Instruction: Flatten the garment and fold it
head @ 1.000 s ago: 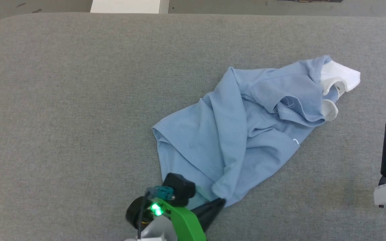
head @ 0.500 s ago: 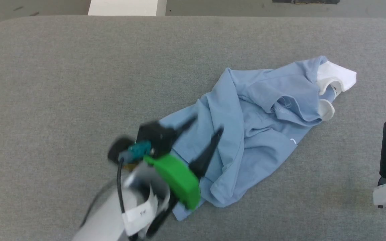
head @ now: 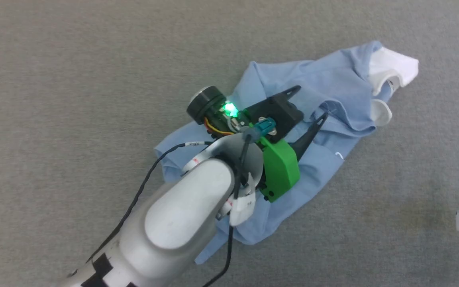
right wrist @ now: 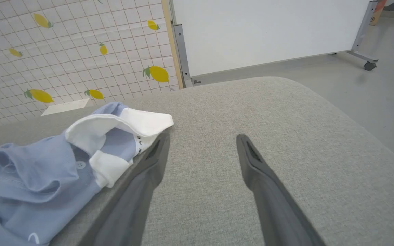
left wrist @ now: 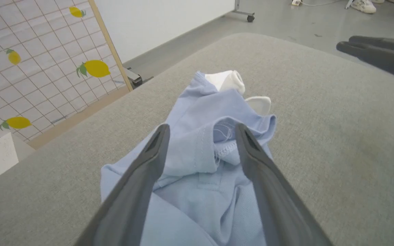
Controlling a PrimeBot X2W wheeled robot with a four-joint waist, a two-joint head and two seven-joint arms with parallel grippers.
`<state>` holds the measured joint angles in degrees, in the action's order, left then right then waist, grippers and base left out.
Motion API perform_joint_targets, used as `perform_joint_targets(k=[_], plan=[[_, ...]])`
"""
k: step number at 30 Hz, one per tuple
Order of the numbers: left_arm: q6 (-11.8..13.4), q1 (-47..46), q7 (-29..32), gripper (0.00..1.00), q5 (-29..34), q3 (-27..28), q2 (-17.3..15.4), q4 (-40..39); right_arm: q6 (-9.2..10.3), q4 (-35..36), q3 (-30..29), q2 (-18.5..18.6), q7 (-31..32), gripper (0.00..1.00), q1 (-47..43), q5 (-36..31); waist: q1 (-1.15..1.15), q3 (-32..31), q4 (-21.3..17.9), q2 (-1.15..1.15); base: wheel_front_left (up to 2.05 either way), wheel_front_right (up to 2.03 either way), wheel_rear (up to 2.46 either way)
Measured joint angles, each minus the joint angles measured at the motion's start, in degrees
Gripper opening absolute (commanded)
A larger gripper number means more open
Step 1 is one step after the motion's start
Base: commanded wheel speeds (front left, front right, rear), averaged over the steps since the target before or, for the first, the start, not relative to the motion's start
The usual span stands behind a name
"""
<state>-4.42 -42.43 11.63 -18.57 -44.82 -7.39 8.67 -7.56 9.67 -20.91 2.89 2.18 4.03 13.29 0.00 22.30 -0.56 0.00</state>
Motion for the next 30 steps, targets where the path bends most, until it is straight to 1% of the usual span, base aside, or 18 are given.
perform_joint_targets(k=[3,8,9,10,11,13,17,22,26,30], plan=[[-0.24,-1.58,1.36,1.0,0.3,-1.05,0.35,3.14,0.0,-0.93,0.04,0.0,-0.7,1.0,0.55,0.69,0.0,1.3,-1.36,0.0,0.0,0.0,0.0],[-0.3,-3.27,1.91,1.0,0.53,-1.91,0.97,7.27,0.0,-2.91,0.37,0.0,-2.23,1.0,1.08,1.34,0.0,3.24,-3.65,0.0,0.0,0.0,0.0],[-0.12,-3.52,1.91,0.93,0.79,-2.01,1.09,8.01,-0.01,-3.2,0.46,0.0,-2.3,1.0,1.23,1.35,0.0,3.49,-3.98,0.0,0.0,0.0,0.0],[0.14,-3.81,1.83,0.44,1.47,-1.99,1.21,8.89,-0.01,-3.58,0.59,0.0,-2.52,1.0,1.48,1.37,0.0,3.78,-4.39,0.0,0.0,0.0,0.0],[0.53,-4.07,1.54,0.0,1.86,-1.88,1.27,9.61,0.0,-3.9,0.73,0.0,-2.79,1.0,1.79,1.43,0.0,4.0,-4.77,0.0,0.0,0.0,0.0],[0.65,-4.55,0.82,0.0,1.94,-1.62,1.31,10.57,-0.01,-4.33,0.84,0.0,-3.24,1.0,2.07,1.43,0.0,4.27,-5.37,0.0,0.0,0.0,0.0],[1.7,-4.71,-1.4,0.0,0.91,0.33,1.76,10.45,0.0,-5.13,0.46,0.0,-3.57,1.0,2.1,1.41,0.0,3.93,-5.68,0.0,0.0,0.0,0.0],[3.7,-4.43,-3.64,0.0,-4.93,5.22,2.58,5.7,0.0,-5.44,0.14,0.0,-3.53,1.0,2.02,1.21,0.0,2.27,-4.83,0.0,0.0,0.0,0.0],[7.64,-2.64,-4.89,0.0,-11.89,13.05,3.33,-1.37,0.0,-5.3,0.12,0.0,-3.11,1.0,1.64,0.77,0.0,0.23,-3.49,0.0,0.0,0.0,0.0],[12.48,0.98,-4.61,0.0,-17.34,22.14,1.47,-8.15,0.0,-4.95,-0.03,0.01,-2.19,1.0,0.83,0.56,0.0,-1.77,-1.84,0.0,0.0,0.0,0.0]])
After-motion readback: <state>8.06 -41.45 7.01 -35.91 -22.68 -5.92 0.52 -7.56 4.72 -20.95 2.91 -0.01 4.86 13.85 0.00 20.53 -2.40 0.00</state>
